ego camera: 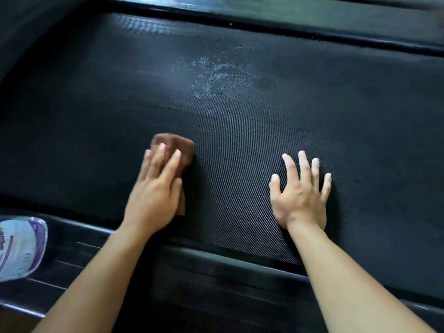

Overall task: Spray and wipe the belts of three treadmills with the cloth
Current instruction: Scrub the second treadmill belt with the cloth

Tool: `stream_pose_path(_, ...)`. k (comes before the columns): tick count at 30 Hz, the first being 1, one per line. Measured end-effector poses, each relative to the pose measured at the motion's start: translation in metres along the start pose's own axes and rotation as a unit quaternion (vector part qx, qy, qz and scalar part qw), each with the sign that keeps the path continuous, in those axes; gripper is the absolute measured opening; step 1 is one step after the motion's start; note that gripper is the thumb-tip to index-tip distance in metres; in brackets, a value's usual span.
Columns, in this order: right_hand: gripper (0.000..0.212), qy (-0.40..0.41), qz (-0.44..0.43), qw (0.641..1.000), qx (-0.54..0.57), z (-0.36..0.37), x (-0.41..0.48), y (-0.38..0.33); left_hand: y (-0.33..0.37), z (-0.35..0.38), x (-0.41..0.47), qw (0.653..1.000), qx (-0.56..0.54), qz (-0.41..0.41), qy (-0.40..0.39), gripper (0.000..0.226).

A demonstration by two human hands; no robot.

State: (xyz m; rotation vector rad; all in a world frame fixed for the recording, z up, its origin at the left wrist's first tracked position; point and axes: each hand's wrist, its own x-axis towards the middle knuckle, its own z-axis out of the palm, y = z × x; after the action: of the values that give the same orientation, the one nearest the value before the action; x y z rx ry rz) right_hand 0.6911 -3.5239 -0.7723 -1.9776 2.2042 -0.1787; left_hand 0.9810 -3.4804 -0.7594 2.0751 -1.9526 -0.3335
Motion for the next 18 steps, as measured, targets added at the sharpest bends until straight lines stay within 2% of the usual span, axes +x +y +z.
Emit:
stream_pose_path(2,0.058,-0.003,0.0,1.0,-0.001,0.0,0.0,0.0,-0.002,-0.002,0.029,0.998,-0.006,-0.053,0.02,0.057)
stream_pose_path(4,0.059,-0.003,0.001,1.0,-0.002,0.0,0.0,0.0,0.011,0.001,0.059,0.997,-0.005,-0.069,0.026,0.059)
stream_pose_path(8,0.059,-0.002,0.0,1.0,-0.001,-0.001,0.0,-0.001,0.065,0.02,0.093,1.0,0.009,-0.015,0.001,0.06)
stream_pose_path(12,0.058,-0.005,0.002,1.0,-0.002,0.001,0.001,0.0,0.116,0.045,0.068,0.994,0.027,0.105,-0.021,0.061)
stream_pose_path(15,0.06,0.0,0.001,1.0,0.0,0.001,0.001,0.0,0.117,0.045,0.022,0.988,0.003,0.142,-0.055,0.061)
stream_pose_path(18,0.058,-0.001,0.001,1.0,0.001,0.0,0.001,0.0,0.084,0.034,-0.009,0.991,-0.001,0.122,-0.047,0.059)
